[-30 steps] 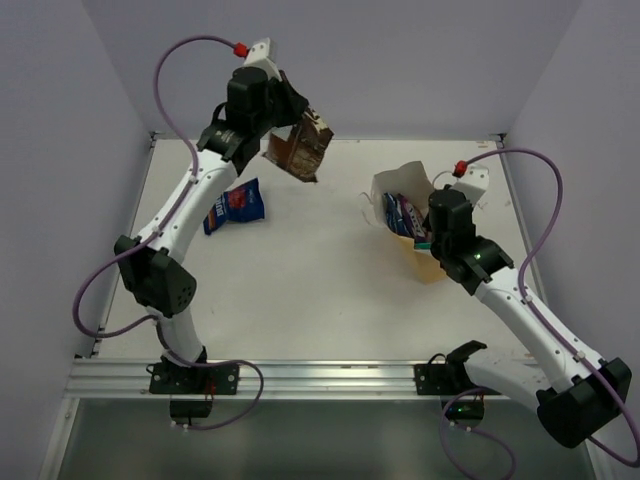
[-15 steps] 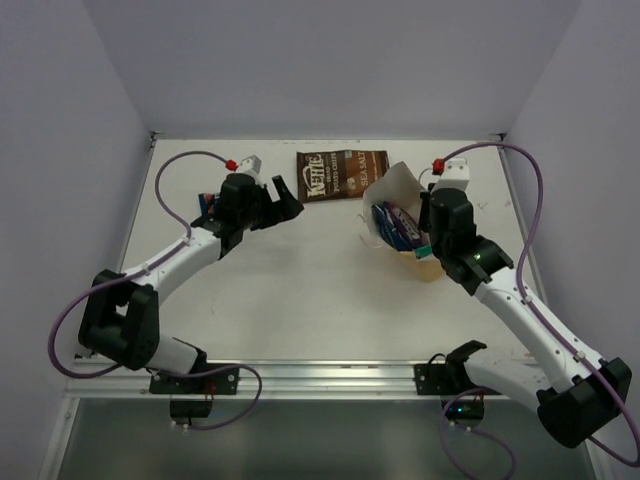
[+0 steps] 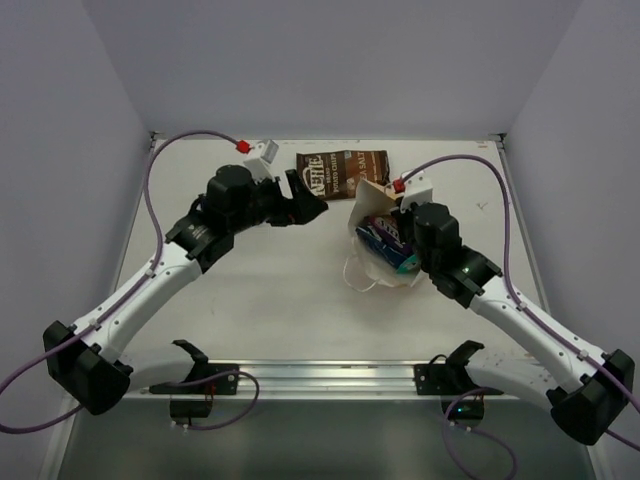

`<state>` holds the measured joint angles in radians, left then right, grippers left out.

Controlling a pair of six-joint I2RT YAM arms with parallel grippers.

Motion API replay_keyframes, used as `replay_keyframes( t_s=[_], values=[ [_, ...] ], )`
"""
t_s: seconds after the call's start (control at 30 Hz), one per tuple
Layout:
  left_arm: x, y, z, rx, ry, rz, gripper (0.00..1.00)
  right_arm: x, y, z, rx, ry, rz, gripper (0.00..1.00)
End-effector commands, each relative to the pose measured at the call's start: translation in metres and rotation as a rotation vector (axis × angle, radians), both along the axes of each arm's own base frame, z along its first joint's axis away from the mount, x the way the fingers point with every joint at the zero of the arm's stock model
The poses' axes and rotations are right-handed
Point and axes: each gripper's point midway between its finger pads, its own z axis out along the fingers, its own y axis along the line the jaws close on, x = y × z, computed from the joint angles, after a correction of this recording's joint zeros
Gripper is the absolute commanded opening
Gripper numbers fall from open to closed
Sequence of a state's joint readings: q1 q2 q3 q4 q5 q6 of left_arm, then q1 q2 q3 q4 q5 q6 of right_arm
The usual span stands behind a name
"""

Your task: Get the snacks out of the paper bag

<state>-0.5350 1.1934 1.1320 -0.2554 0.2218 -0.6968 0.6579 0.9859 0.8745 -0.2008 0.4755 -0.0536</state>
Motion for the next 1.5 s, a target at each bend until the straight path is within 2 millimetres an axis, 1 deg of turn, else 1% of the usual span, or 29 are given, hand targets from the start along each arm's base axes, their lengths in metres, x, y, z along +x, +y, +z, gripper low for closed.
replay_keyframes(
  t_s=[0.0, 0.07, 0.13, 0.17, 0.23, 0.27, 0.3, 0.37, 0.4, 0.43, 0.47, 0.5, 0.57, 0.73, 0.77, 0.8, 0.9, 0.93, 0.97, 1.03, 1.07, 1.13, 1.17, 1.2, 1.23, 1.27, 1.33, 1.37, 1.47],
  values=[
    [-0.04, -0.034, -0.001, -0.009, 0.069, -0.122, 0.87, 0.001, 0.017, -0.014, -0.02, 0.018, 0.054, 0.0],
    [-0.053, -0.05, -0.005, -0.01, 0.087, -0.154, 0.86, 0.003, 0.022, -0.023, -0.025, 0.035, 0.05, 0.0],
    [-0.052, -0.056, -0.009, -0.011, 0.098, -0.132, 0.84, 0.003, 0.029, -0.03, -0.012, 0.061, 0.047, 0.0],
    [-0.054, -0.061, -0.016, -0.003, 0.116, -0.131, 0.83, 0.006, 0.03, -0.034, -0.022, 0.073, 0.03, 0.0],
    [-0.05, -0.065, -0.016, -0.022, 0.127, -0.11, 0.81, 0.005, 0.042, -0.038, 0.014, 0.106, 0.02, 0.0],
    [-0.048, -0.066, -0.019, -0.02, 0.136, -0.098, 0.8, 0.005, 0.043, -0.042, 0.003, 0.121, 0.007, 0.0],
    [-0.044, -0.066, -0.017, -0.025, 0.13, -0.079, 0.79, 0.008, 0.049, -0.043, -0.006, 0.134, -0.011, 0.0],
    [-0.04, -0.063, -0.015, -0.011, 0.112, -0.056, 0.79, 0.006, 0.059, -0.042, 0.016, 0.16, -0.028, 0.0],
    [-0.035, -0.058, -0.013, 0.004, 0.093, -0.026, 0.79, 0.007, 0.065, -0.049, 0.027, 0.188, -0.042, 0.0],
    [-0.034, -0.053, -0.017, 0.027, 0.099, -0.005, 0.79, 0.005, 0.071, -0.051, 0.038, 0.201, -0.045, 0.0],
    [-0.032, -0.051, -0.016, 0.037, 0.092, 0.005, 0.79, 0.003, 0.071, -0.055, 0.032, 0.225, -0.052, 0.0],
    [-0.029, -0.047, -0.017, 0.05, 0.084, 0.032, 0.78, 0.003, 0.075, -0.052, 0.052, 0.234, -0.057, 0.0],
    [-0.027, -0.048, -0.02, 0.052, 0.083, 0.034, 0.78, 0.002, 0.078, -0.054, 0.092, 0.256, -0.079, 0.0],
    [-0.028, -0.055, -0.05, 0.037, 0.164, 0.037, 0.77, 0.004, 0.076, -0.038, 0.128, 0.229, -0.101, 0.0],
    [-0.032, -0.059, -0.062, 0.027, 0.193, 0.019, 0.77, 0.004, 0.074, -0.037, 0.131, 0.225, -0.109, 0.0],
    [-0.034, -0.062, -0.066, 0.002, 0.219, 0.019, 0.77, 0.005, 0.073, -0.035, 0.134, 0.22, -0.12, 0.0],
    [-0.036, -0.068, -0.086, -0.029, 0.268, 0.034, 0.76, 0.004, 0.071, -0.038, 0.16, 0.232, -0.159, 0.0],
    [-0.035, -0.072, -0.086, -0.048, 0.267, 0.032, 0.76, 0.004, 0.071, -0.039, 0.195, 0.24, -0.182, 0.0],
    [-0.038, -0.075, -0.095, -0.041, 0.29, 0.028, 0.75, 0.002, 0.069, -0.042, 0.2, 0.254, -0.194, 0.0],
    [-0.035, -0.08, -0.098, -0.059, 0.293, 0.051, 0.73, -0.001, 0.07, -0.044, 0.25, 0.271, -0.223, 0.0],
    [-0.036, -0.086, -0.104, -0.057, 0.3, 0.048, 0.72, -0.002, 0.07, -0.046, 0.261, 0.279, -0.23, 0.0],
    [-0.028, -0.091, -0.105, -0.079, 0.293, 0.079, 0.7, -0.005, 0.072, -0.045, 0.312, 0.288, -0.237, 0.0],
    [-0.027, -0.094, -0.115, -0.066, 0.308, 0.084, 0.69, -0.006, 0.072, -0.045, 0.324, 0.291, -0.24, 0.0],
    [-0.022, -0.097, -0.115, -0.075, 0.301, 0.101, 0.67, -0.007, 0.073, -0.043, 0.344, 0.293, -0.24, 0.0],
    [-0.016, -0.103, -0.109, -0.101, 0.283, 0.103, 0.66, -0.008, 0.074, -0.042, 0.37, 0.297, -0.243, 0.0],
    [-0.012, -0.106, -0.121, -0.086, 0.299, 0.11, 0.65, -0.009, 0.075, -0.042, 0.382, 0.3, -0.242, 0.0],
    [-0.005, -0.112, -0.125, -0.085, 0.297, 0.124, 0.65, -0.01, 0.078, -0.039, 0.411, 0.311, -0.231, 0.0],
    [-0.002, -0.115, -0.14, -0.06, 0.318, 0.132, 0.64, -0.011, 0.079, -0.039, 0.419, 0.316, -0.227, 0.0],
    [0.003, -0.12, -0.154, -0.047, 0.331, 0.143, 0.63, -0.014, 0.079, -0.036, 0.437, 0.32, -0.216, 0.0]
  ],
)
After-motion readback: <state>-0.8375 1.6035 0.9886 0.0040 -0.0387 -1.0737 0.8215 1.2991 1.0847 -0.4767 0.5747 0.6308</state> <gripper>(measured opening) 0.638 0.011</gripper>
